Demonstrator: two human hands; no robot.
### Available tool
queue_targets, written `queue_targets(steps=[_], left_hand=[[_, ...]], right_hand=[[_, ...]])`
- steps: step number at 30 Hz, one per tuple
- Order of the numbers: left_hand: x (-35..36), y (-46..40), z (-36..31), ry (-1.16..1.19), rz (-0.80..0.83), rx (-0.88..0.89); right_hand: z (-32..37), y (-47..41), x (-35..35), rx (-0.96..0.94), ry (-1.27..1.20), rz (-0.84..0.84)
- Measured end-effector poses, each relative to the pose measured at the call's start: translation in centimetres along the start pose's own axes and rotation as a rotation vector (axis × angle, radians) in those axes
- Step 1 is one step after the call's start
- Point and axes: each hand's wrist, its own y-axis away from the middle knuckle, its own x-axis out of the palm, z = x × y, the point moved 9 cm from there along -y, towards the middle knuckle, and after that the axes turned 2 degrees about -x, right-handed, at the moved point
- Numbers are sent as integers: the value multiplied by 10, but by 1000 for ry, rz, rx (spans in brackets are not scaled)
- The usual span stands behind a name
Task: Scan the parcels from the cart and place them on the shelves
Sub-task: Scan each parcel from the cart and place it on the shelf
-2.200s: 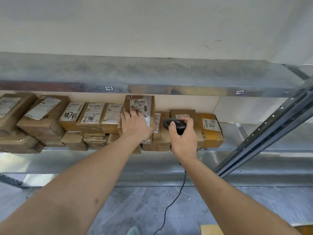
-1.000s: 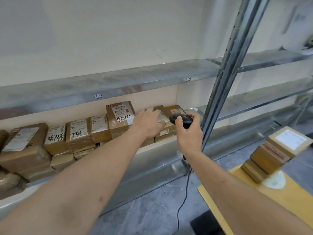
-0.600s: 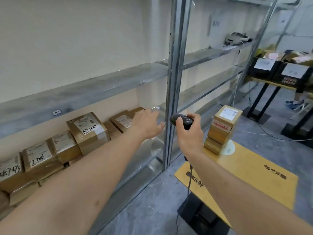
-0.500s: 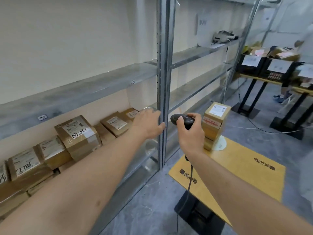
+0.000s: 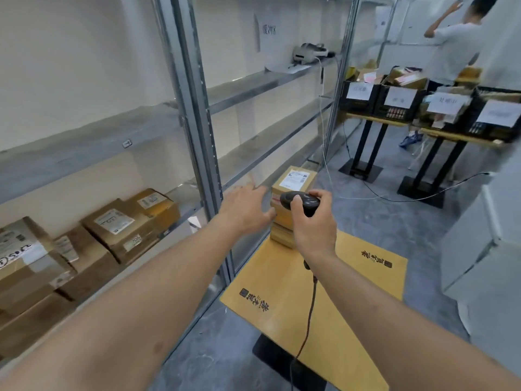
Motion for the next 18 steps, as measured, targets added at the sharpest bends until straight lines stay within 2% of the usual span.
queue_targets(steps=[8,18], left_hand=[[51,-56,-38,55,63,-23],[107,-162,-35,52,97,-24]], right_hand=[[-56,-54,-18,87,17,6],[-113,-134,9,208,72,-69]])
